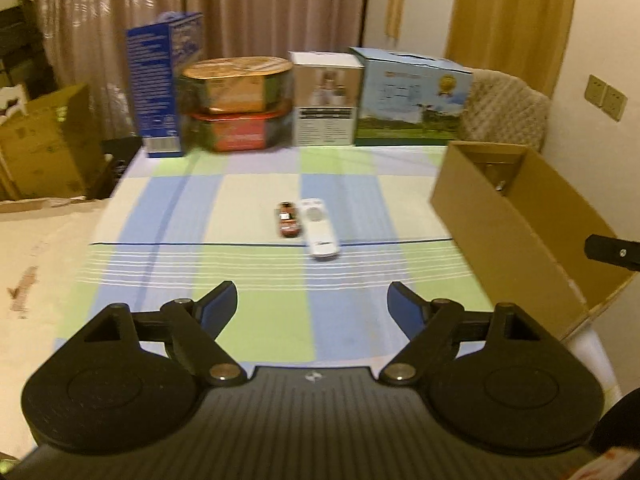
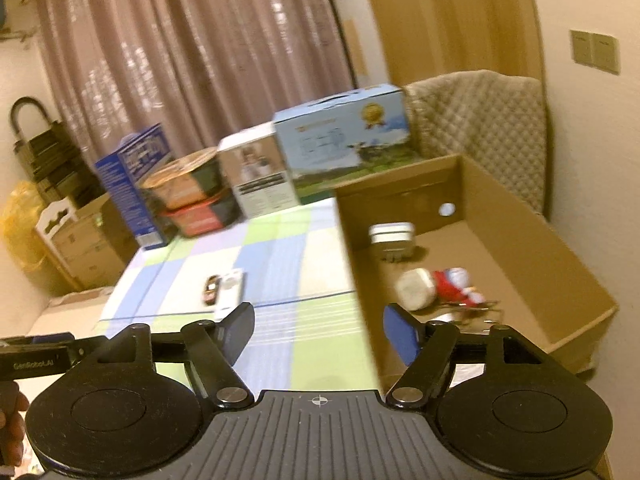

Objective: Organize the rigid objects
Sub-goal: 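Move both open tools back over the toy car and white remote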

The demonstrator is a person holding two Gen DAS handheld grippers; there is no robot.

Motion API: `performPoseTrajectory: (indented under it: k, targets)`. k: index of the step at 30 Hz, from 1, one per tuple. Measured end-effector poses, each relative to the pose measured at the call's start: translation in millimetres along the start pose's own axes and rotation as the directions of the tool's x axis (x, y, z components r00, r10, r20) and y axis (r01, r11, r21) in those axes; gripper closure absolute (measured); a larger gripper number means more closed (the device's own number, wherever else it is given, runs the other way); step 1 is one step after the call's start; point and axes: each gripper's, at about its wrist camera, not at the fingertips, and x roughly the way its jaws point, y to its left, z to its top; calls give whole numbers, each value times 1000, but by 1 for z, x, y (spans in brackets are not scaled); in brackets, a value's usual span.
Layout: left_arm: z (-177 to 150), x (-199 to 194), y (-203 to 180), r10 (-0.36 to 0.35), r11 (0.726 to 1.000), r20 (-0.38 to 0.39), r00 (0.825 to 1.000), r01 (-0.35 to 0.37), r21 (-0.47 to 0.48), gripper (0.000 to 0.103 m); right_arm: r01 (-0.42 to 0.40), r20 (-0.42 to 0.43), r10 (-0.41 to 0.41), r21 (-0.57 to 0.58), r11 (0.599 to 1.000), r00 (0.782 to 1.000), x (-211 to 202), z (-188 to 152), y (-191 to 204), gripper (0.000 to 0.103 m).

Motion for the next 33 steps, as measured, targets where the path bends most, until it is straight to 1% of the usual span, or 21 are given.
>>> performPoseTrajectory:
  k: [8,12,15,18,20,25,30,33]
  targets:
    - [-11,-22,31,48,998,2,999,-48,-27,18,-50,-29,48,-48,998,998,7,-14,44,30]
    - [-17,-29,40,62,998,1,998,-62,-26,12,-61,-37,59,-56,997,998,10,-19,60,28]
    - [-20,-32,46,66,997,-2,998,-66,-26,9,-73,-42,70,-61,996,997,11,-24,71,28]
    - [-21,-36,50,74,997,8,997,-74,-26,3,-85,-47,81,-78,993,996,11,-27,83,27]
    - [-21,-36,52,83,996,14,996,-83,-25,1,-90,-51,86,-91,992,995,13,-28,90,27]
    - [-16,-26,56,88,996,14,996,-87,-23,1,-101,-61,95,-108,989,994,25,-28,101,26]
    - [-10,-4,60,84,996,3,996,-84,-11,1,-107,-77,98,-118,987,992,51,-23,108,26]
    - [-5,14,69,89,995,-1,996,-89,-41,1,-112,-86,102,-121,986,991,72,-19,110,26]
